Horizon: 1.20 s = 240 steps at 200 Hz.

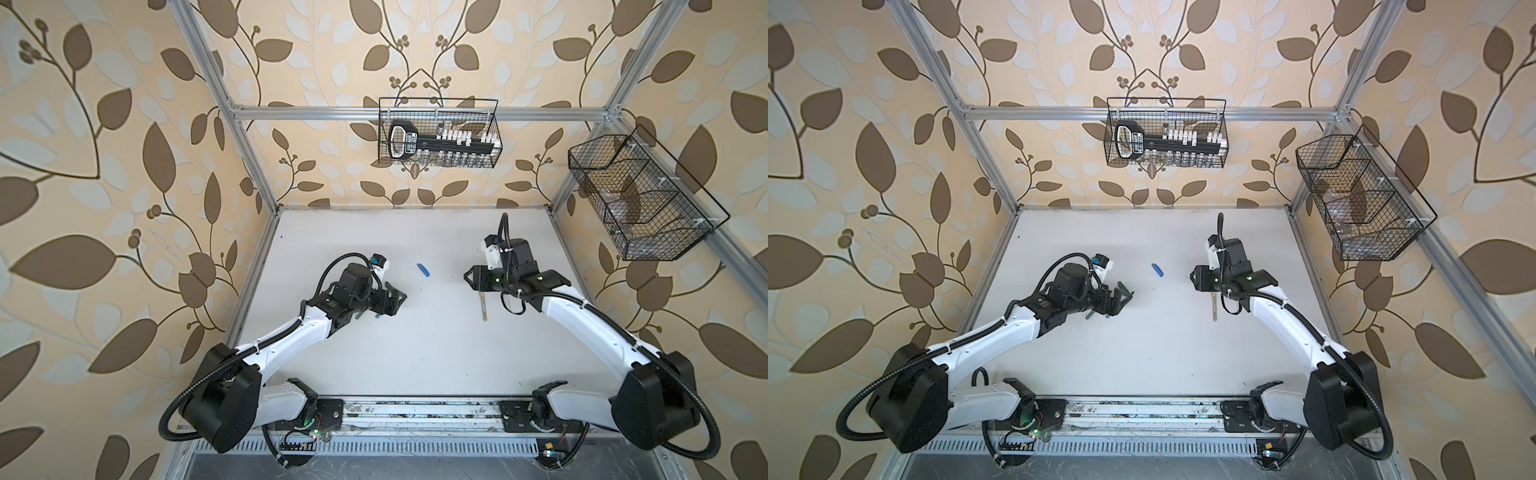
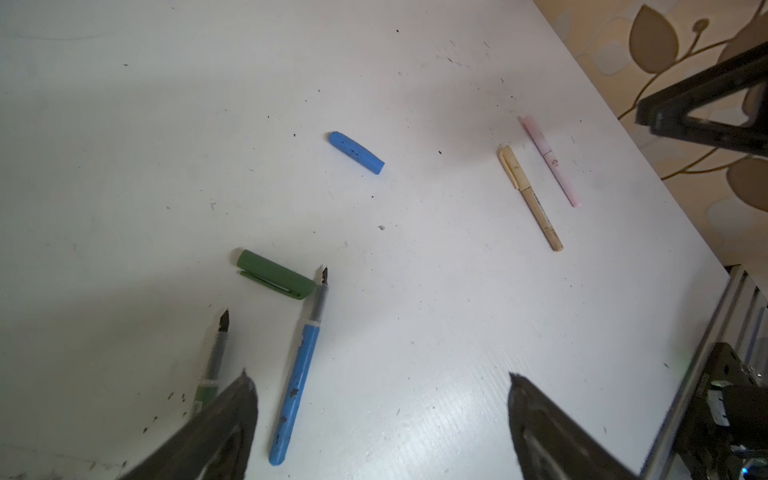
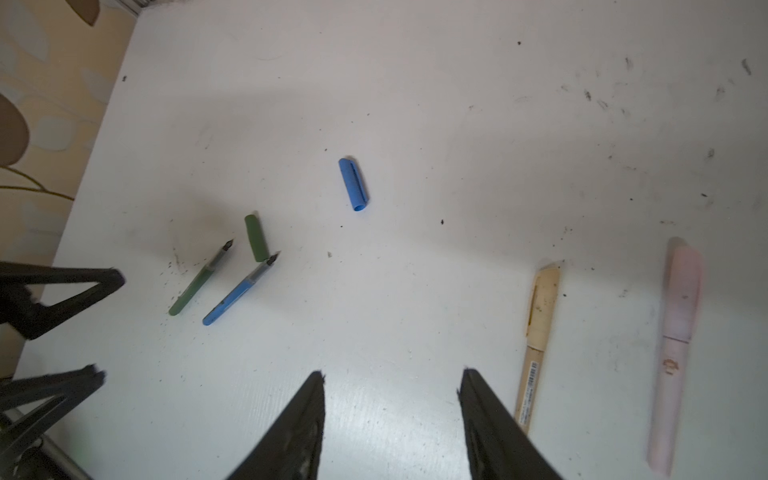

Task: Insert the pens into the pen caps
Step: 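Open the right gripper to release the capped pen and lift away, then lower the left gripper onto the blue pen and close on it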

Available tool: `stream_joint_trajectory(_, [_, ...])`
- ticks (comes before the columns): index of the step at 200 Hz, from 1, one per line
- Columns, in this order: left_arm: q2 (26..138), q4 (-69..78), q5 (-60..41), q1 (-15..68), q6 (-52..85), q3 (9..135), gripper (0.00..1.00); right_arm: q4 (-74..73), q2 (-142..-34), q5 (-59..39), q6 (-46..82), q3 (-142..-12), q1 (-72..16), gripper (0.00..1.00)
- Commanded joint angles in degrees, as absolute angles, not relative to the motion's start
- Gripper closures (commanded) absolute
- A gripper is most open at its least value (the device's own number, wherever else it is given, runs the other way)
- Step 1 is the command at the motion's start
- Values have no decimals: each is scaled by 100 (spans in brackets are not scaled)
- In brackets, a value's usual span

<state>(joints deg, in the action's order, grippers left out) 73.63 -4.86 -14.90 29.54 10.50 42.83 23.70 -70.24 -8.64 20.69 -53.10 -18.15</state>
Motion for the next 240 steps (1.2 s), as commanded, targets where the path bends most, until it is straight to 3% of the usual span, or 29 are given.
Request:
stream_joint_trajectory(1, [7675,-1551,-1670,2942,860,4941,10,1917,-6634,-1099,2352,-5190,-1769,46])
stream_joint_trajectory(54, [8199,-2663,-1022,3137,1096,5419,11,332,-6224,-2513,2754,-4321,-1810,46])
stream_joint_trajectory(119, [9004,-2825,-483,3319,933,5691,10,-429,-5610,-3035,2991,-3611,-1801,42])
stream_joint_trajectory(181, [9775,-2828,-588,3329,732,6008,14,-73,-4990,-2254,2408,-3368,-2259,39])
stream_joint_trajectory(240, [9866,-3089,-503,3326,683,6066,30,-481,-4709,-2180,2687,-3206,-2259,38])
